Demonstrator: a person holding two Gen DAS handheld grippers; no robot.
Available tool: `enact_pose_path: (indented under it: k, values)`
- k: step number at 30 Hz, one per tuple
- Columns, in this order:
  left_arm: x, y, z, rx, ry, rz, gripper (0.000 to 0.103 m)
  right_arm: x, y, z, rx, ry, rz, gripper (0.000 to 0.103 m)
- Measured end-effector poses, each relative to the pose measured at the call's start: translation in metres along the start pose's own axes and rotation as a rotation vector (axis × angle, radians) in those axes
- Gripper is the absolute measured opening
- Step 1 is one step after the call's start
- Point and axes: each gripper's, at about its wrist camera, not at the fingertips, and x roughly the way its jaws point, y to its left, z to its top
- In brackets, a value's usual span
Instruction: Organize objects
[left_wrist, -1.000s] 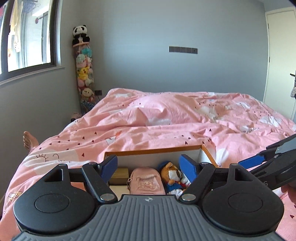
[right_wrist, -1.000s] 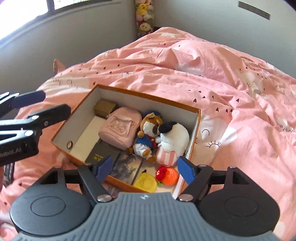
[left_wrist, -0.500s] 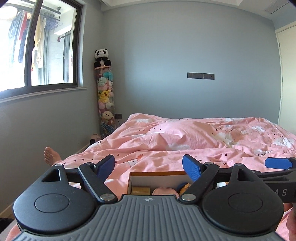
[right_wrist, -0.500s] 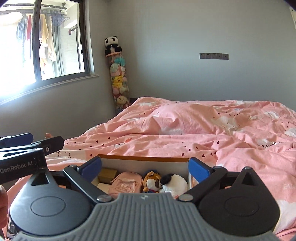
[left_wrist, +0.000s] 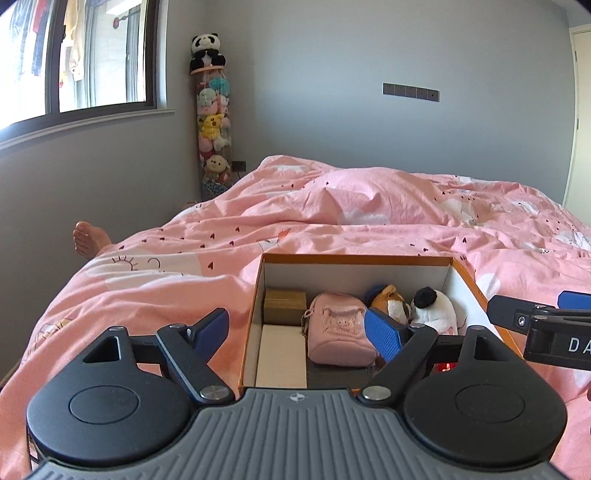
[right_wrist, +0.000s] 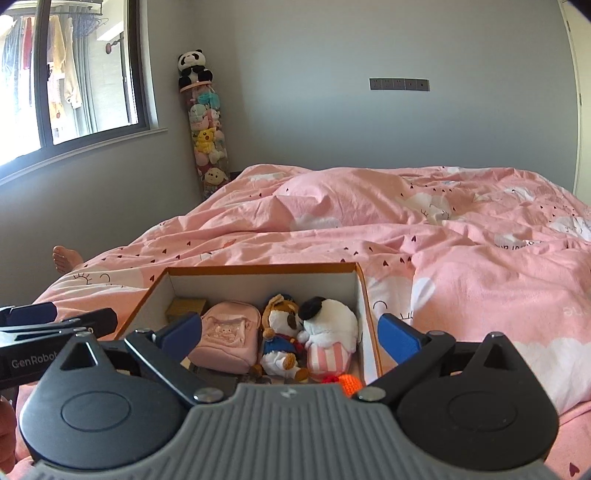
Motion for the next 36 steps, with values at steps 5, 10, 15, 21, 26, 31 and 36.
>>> enact_pose_path:
  k: [5,10,15,21,26,31,36]
  values:
    - [0.012,0.0,-0.011,-0.003,0.042,0.005,0.097,0.007,0.0,-0.012,-0.033,0.015,-0.033,0.101]
    - [0.019,-0.001,-0.021,-0.004,0.084,-0.005,0.097,0.014,-0.003,-0.021,-0.024,0.052,-0.031,0.101]
    - [0.021,-0.006,-0.026,0.012,0.104,-0.017,0.097,0.02,-0.006,-0.029,-0.004,0.086,-0.029,0.101]
    - [0.02,-0.009,-0.027,0.019,0.115,-0.022,0.097,0.021,-0.008,-0.032,-0.005,0.09,-0.043,0.101]
    - [0.017,-0.012,-0.028,0.031,0.118,-0.027,0.097,0.019,-0.01,-0.036,0.01,0.097,-0.042,0.101]
    - [0.016,-0.013,-0.028,0.036,0.121,-0.033,0.097,0.018,-0.01,-0.037,0.011,0.099,-0.039,0.101]
    - [0.016,-0.013,-0.028,0.035,0.122,-0.032,0.097,0.018,-0.01,-0.038,0.011,0.102,-0.039,0.101]
